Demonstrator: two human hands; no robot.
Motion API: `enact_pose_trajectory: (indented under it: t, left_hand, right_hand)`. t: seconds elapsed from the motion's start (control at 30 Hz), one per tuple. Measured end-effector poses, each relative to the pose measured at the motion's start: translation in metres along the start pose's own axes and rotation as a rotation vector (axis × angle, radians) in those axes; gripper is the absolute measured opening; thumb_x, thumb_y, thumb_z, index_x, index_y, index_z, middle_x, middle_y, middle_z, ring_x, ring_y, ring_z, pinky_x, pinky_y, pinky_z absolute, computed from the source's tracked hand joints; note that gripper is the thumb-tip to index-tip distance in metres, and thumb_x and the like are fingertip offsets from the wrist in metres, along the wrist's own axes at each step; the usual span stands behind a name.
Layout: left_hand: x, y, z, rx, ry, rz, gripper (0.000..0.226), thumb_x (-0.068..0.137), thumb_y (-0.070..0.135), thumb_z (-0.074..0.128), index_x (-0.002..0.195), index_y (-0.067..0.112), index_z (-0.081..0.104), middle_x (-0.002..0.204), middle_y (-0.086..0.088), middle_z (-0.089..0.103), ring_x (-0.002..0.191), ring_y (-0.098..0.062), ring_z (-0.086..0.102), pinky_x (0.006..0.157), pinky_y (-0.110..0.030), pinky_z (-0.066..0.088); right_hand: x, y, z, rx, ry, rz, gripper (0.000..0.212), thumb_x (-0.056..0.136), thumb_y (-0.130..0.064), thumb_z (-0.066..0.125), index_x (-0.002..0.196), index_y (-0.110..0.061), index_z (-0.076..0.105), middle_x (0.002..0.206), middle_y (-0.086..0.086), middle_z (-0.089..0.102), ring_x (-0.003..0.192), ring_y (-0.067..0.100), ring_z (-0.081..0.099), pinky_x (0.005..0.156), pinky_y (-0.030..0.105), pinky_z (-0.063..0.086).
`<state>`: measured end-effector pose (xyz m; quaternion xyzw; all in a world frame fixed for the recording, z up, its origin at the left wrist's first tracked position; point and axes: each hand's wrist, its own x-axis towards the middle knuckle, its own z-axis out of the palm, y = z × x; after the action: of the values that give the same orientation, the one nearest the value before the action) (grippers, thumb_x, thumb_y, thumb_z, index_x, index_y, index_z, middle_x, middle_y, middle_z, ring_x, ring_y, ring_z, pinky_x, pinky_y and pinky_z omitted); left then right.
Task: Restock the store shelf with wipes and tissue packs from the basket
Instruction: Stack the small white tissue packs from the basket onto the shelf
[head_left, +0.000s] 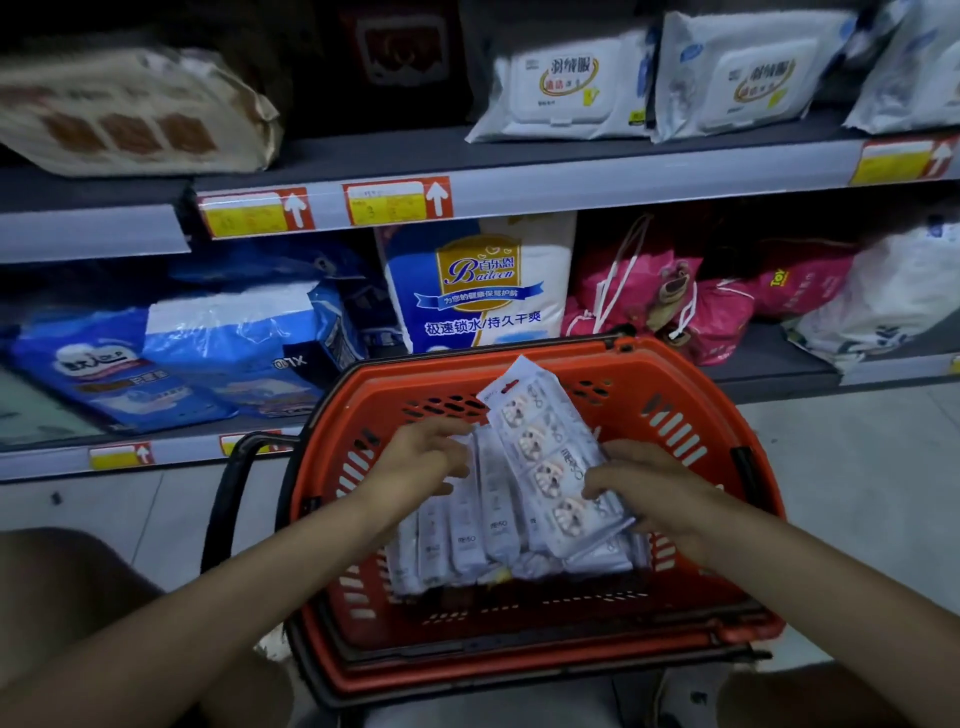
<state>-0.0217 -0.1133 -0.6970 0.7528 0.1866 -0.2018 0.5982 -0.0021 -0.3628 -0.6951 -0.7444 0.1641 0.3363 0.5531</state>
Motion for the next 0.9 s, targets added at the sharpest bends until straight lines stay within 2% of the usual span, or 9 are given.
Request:
enact_pose_trajectory:
  t: [0.37,0.43,0.5,0.6,0.67,0.73,0.77,0.8,0.9]
  left_hand:
    - [-0.022,0.017,0.001,-0.449,-0.060,-0.022,0.037,0.091,0.024,0.079,0.127,0.019,0.069,0.119,-0.001,0.077,0.108,-0.021,0.075,0.093,-0.038,0.060]
    - [-0.021,0.020,-0.004,-0.521,-0.082,-0.047,0.038,0.089,0.026,0.081,0.124,0.015,0.072,0.119,-0.005,0.077,0.109,-0.024,0.075,0.091,-0.037,0.060]
    - [-0.020,0.024,-0.005,-0.527,-0.103,-0.065,0.040,0.087,0.029,0.082,0.123,0.015,0.072,0.116,-0.006,0.078,0.108,-0.024,0.075,0.086,-0.036,0.060]
    - [-0.019,0.029,-0.006,-0.483,-0.099,-0.041,0.033,0.089,0.026,0.080,0.120,0.017,0.073,0.111,-0.003,0.080,0.102,-0.023,0.077,0.079,-0.034,0.061]
    - [-0.019,0.029,-0.007,-0.497,-0.072,-0.015,0.033,0.089,0.024,0.080,0.121,0.018,0.073,0.112,-0.002,0.080,0.102,-0.023,0.077,0.079,-0.034,0.061]
    - [-0.020,0.029,-0.008,-0.514,-0.044,0.014,0.034,0.089,0.021,0.079,0.122,0.019,0.072,0.114,-0.002,0.079,0.104,-0.023,0.076,0.083,-0.036,0.061]
    - [-0.020,0.029,-0.009,-0.518,-0.022,0.034,0.035,0.089,0.020,0.079,0.123,0.019,0.071,0.115,-0.002,0.079,0.105,-0.023,0.076,0.084,-0.038,0.061]
    - [-0.020,0.029,-0.010,-0.523,-0.002,0.055,0.036,0.089,0.018,0.079,0.123,0.020,0.071,0.116,-0.002,0.078,0.106,-0.023,0.076,0.086,-0.040,0.062]
    - [-0.018,0.031,-0.013,-0.554,0.024,0.115,0.042,0.089,0.008,0.076,0.129,0.019,0.065,0.116,-0.003,0.078,0.108,-0.026,0.075,0.093,-0.046,0.060]
  right_hand:
    - [0.003,-0.018,0.027,0.304,-0.232,-0.045,0.025,0.061,-0.034,0.076,0.073,-0.021,0.058,0.131,-0.002,0.056,0.129,0.029,0.054,0.098,0.053,0.049]
    - [0.001,-0.022,0.028,0.396,-0.235,-0.043,0.027,0.079,-0.020,0.068,0.068,-0.020,0.044,0.107,0.004,0.055,0.104,0.038,0.056,0.108,0.073,0.035]
    - [0.000,-0.024,0.029,0.477,-0.224,-0.042,0.046,0.090,-0.004,0.053,0.057,-0.027,0.032,0.078,0.000,0.036,0.064,0.024,0.038,0.070,0.044,0.028]
    - [-0.006,-0.033,0.035,0.491,-0.238,-0.084,0.044,0.083,-0.007,0.059,0.066,-0.026,0.023,0.083,0.008,0.022,0.067,0.025,0.027,0.080,0.047,0.013]
    - [-0.007,-0.037,0.039,0.434,-0.306,-0.124,0.044,0.075,-0.015,0.070,0.080,-0.017,0.026,0.101,0.012,0.019,0.090,0.026,0.021,0.099,0.080,0.018]
    - [-0.001,-0.037,0.038,0.372,-0.301,-0.126,0.062,0.069,-0.021,0.079,0.102,-0.020,0.027,0.110,0.032,0.033,0.093,0.042,0.033,0.086,0.058,0.041]
    - [-0.002,-0.041,0.038,0.313,-0.266,-0.162,0.078,0.076,-0.020,0.076,0.144,-0.012,0.038,0.117,0.030,0.053,0.101,0.049,0.050,0.085,0.052,0.046]
    - [-0.004,-0.043,0.039,0.263,-0.244,-0.203,0.038,0.083,-0.015,0.070,0.121,-0.009,0.068,0.118,0.015,0.069,0.105,0.037,0.067,0.084,0.045,0.052]
    - [-0.001,-0.043,0.034,0.135,-0.155,-0.320,0.042,0.090,-0.012,0.070,0.124,-0.036,0.066,0.114,-0.006,0.075,0.097,0.017,0.075,0.075,0.034,0.060]
